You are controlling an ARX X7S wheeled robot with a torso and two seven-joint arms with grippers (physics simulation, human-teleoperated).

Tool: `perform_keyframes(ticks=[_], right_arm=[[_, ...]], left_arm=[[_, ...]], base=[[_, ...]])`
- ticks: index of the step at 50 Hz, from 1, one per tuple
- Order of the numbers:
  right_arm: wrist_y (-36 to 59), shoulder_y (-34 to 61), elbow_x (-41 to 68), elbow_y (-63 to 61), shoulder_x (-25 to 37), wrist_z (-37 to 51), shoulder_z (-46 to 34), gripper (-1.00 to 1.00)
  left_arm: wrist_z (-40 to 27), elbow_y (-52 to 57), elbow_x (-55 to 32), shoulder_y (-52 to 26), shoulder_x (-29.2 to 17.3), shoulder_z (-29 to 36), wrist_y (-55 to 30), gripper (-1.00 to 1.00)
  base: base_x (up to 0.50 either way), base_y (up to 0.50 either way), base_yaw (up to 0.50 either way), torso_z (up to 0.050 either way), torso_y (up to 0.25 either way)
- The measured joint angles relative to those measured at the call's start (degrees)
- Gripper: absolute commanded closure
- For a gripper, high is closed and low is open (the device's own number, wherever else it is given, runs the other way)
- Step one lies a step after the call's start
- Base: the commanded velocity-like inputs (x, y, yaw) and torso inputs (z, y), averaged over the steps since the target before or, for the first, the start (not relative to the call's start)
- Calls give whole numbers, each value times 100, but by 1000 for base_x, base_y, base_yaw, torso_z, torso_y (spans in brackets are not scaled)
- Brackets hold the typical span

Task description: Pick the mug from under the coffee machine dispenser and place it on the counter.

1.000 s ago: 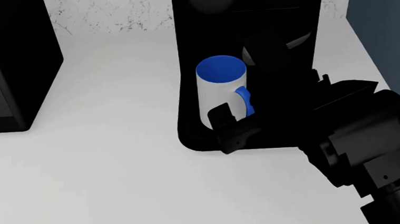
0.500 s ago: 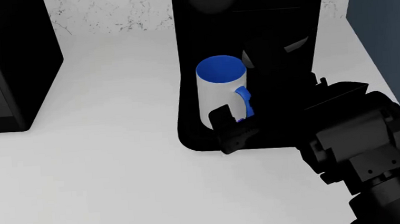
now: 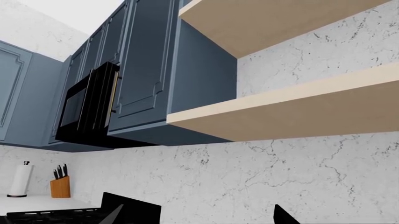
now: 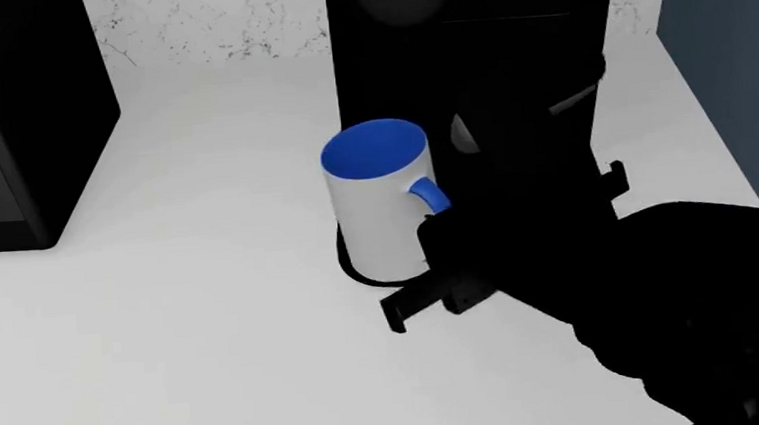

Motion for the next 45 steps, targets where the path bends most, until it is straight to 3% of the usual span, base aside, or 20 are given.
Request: perform_keyframes(ticks=[14,28,43,44,45], right_arm=[[2,-1570,1140,-1866,604,721,1097,100],[-630,-2606,926,-1908,585,286,1104,100],[-852,-2827,745,-1788,542,39,1020,100],[-849,-2827,744,-1790,542,37,1016,-100],[-837,-2836,731,-1781,539,47,996,-100]], left_arm=[[40,0,98,-28,-2,73,-57,-100],[82,-1,151,-49,-2,105,-94,-100],[70,-1,123,-25,-2,92,-66,-100],[69,-1,120,-23,-2,90,-64,-100],[66,0,117,-22,-2,88,-62,-100]], base=[[0,0,0,0,0],[0,0,0,0,1],[1,0,2,0,0],[10,0,3,0,0],[0,0,0,0,0]])
